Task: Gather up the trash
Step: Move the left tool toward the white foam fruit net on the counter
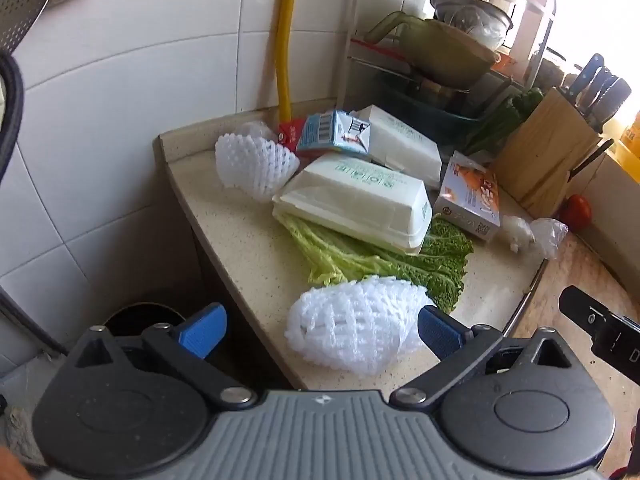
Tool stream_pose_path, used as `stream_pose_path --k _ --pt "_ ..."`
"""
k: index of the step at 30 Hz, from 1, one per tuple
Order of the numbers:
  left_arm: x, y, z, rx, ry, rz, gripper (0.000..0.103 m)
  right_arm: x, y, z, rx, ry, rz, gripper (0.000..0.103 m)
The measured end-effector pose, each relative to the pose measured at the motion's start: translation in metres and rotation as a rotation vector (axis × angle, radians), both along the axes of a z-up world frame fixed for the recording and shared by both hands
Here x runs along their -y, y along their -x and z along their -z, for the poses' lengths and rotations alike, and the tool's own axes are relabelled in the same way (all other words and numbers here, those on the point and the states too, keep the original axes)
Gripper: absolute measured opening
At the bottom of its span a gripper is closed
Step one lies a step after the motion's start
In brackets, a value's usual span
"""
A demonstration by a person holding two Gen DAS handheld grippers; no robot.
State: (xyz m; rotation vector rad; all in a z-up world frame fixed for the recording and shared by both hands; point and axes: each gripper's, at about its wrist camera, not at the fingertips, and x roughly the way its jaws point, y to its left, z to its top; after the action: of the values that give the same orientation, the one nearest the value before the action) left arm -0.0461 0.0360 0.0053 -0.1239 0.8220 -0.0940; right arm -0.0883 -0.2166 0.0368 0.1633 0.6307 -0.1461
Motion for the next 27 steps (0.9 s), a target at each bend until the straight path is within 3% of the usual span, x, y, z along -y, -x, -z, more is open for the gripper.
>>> stream_pose_path --k 3,8,11,13,20,27 --pt "0.003 -0.010 -0.005 0.031 -0.053 0.015 0.099 -0.005 0.001 -0.004 0.031 0.009 0.001 0.103" --pt "0.004 -0.016 -0.004 0.042 -0.101 -0.009 0.099 -0.016 0.015 -0.015 0.181 0.094 -0.002 0.103" --pt "0.005 -0.014 0.003 0.018 -0.125 -0.008 0.099 -0.013 0.007 -0.008 0.092 -0.012 -0.040 0.103" --pt "0.003 -0.012 0.007 -0.001 -0.125 -0.025 0.099 -0.020 0.003 0.000 -0.009 -0.020 -0.037 0.103" --pt "-0.006 -0.003 0.018 -0.024 -0.144 -0.091 0.099 -0.036 0.003 0.007 -0.065 0.016 -0.100 0.103" --pt "-0.007 0.000 0.020 -0.041 -0.140 -0.097 0.099 -0.040 0.004 0.012 -0.058 0.025 -0.165 0.103"
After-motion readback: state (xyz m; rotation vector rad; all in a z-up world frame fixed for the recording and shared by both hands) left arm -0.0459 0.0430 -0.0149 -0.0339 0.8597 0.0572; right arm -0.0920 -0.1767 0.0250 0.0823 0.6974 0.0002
